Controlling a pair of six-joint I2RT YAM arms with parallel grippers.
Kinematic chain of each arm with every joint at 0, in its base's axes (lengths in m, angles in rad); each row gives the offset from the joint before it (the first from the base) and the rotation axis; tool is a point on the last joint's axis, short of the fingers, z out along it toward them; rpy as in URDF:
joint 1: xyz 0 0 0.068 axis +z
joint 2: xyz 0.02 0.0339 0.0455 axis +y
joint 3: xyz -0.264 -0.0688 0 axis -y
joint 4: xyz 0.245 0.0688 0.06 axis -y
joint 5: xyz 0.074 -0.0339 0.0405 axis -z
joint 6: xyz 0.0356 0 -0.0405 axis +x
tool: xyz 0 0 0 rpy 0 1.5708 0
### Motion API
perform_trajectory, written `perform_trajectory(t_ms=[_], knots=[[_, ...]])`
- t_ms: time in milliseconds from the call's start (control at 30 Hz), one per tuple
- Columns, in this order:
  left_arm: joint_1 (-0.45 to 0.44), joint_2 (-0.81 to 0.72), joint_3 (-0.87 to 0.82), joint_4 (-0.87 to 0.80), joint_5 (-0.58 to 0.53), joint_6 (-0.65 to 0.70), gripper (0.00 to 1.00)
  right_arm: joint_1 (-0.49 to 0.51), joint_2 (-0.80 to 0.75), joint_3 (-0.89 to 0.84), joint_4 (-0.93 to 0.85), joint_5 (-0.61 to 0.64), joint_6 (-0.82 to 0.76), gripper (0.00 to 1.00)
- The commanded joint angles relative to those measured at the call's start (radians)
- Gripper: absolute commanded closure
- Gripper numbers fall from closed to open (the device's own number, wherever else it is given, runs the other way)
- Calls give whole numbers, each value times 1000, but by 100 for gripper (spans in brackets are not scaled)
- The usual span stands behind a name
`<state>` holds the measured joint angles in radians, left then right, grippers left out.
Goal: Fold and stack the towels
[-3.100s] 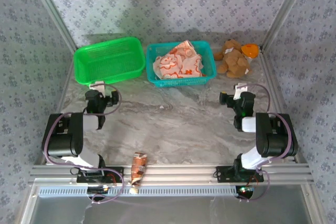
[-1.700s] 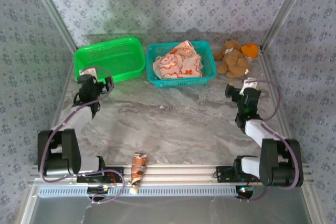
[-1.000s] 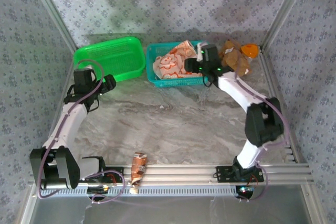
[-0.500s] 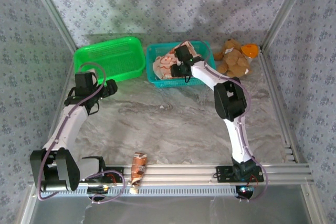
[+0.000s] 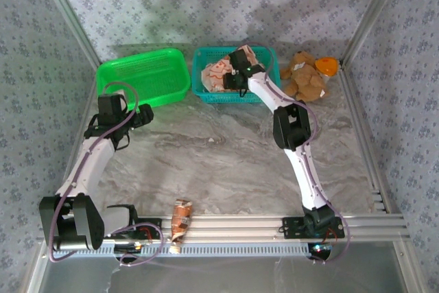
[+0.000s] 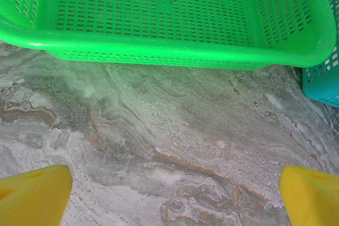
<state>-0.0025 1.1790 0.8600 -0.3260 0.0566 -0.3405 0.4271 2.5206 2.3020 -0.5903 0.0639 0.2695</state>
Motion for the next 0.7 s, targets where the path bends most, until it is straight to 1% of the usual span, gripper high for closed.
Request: perform_trajectory(t_ms=[0,33,167,300,567,667], knots=[[-7,-10,9,7,15,21,0,13,-95,-30,-16,12,-16,46],[-8,-9,10,7,16,21,0,18,-117,-48,14,18,-29,47],[-7,-9,10,6,20,20,0,30,-169,-65,24,27,-70,48],[-8,-9,10,6,22,20,0,30,-178,-57,53,41,-104,42],[-8,-2,11,7,23,21,0,22,-46,29,78,35,-130,41],[-8,-3,10,8,22,23,0,22,-6,42,90,23,-123,45]])
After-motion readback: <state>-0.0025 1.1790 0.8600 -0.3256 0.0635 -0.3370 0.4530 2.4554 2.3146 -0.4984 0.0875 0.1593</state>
